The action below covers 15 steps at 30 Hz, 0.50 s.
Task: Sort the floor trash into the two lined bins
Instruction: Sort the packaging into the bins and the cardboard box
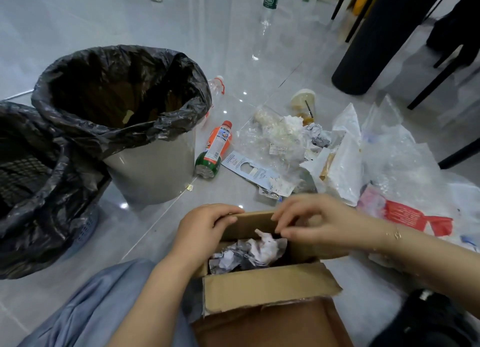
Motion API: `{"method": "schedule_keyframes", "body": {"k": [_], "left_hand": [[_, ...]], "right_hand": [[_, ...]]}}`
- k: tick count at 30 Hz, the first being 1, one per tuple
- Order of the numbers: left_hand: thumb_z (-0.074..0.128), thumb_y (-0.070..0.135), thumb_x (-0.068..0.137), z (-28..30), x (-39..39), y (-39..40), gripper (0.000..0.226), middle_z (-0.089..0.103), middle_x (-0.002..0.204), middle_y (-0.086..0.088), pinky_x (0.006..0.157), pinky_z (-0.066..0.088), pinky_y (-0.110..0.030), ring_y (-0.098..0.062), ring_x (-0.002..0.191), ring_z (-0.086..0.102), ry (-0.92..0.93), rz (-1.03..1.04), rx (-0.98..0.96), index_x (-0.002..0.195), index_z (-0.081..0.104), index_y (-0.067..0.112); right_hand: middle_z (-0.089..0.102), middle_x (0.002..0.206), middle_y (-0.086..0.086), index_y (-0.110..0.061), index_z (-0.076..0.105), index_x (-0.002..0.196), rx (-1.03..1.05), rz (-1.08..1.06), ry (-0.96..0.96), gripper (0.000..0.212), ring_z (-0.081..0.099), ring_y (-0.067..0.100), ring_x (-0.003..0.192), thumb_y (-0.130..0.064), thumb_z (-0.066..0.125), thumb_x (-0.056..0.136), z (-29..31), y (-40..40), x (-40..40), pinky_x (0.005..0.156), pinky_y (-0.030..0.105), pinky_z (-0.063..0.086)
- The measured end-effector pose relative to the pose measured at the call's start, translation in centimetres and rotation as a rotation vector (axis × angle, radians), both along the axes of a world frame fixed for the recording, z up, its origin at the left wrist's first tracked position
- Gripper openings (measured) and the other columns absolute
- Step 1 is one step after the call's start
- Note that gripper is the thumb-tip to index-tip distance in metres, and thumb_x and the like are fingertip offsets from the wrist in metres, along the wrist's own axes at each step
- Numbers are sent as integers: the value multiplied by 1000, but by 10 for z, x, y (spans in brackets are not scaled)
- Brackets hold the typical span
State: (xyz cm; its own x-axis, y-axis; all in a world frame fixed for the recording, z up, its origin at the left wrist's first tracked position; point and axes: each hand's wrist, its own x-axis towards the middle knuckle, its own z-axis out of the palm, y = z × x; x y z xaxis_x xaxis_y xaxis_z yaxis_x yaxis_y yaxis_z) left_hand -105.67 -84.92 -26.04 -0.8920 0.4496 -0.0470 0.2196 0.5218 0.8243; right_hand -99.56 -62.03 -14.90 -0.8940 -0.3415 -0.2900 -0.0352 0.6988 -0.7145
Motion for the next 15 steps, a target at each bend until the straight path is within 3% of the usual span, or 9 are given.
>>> {"method": "schedule_keyframes", "body": {"k": [3,5,8,11,15], "left_hand": [[62,24,91,-1,-1,-2,24,68,102,27,93,48,-31,4,102,59,-26,-13,2,101,71,43],[63,24,91,-3,-2,-3,25,69,102,27,93,48,-33,4,102,59,-40,-26,2,101,70,46],[64,23,90,-4,-6,-3,29,69,101,28,94,49,-36,4,102,60,-57,-39,24,100,67,51],[63,22,90,-5,-7,-4,32,69,101,29,94,48,-36,4,102,60,-59,-60,40,101,65,52],[57,35,86,-4,-7,-2,27,68,102,29,95,47,-35,4,105,59,-32,-67,35,105,61,54]], "right_hand": [[69,95,-10,-20,72,92,-4,-240,111,8,64,6,89,-19,67,87,-9,16,-28,85,36,53],[66,103,-12,-22,69,104,169,-252,99,17,63,6,94,-18,64,88,-26,33,-52,88,35,52],[56,128,-1,-20,59,125,500,-22,-17,40,55,15,115,-19,66,85,-62,49,-85,96,33,46],[35,149,3,-21,40,142,829,252,38,64,38,20,132,-26,65,83,-94,52,-111,101,37,41],[20,155,3,-20,19,149,1092,375,118,88,29,24,136,-40,69,78,-127,55,-128,103,40,38]]}}
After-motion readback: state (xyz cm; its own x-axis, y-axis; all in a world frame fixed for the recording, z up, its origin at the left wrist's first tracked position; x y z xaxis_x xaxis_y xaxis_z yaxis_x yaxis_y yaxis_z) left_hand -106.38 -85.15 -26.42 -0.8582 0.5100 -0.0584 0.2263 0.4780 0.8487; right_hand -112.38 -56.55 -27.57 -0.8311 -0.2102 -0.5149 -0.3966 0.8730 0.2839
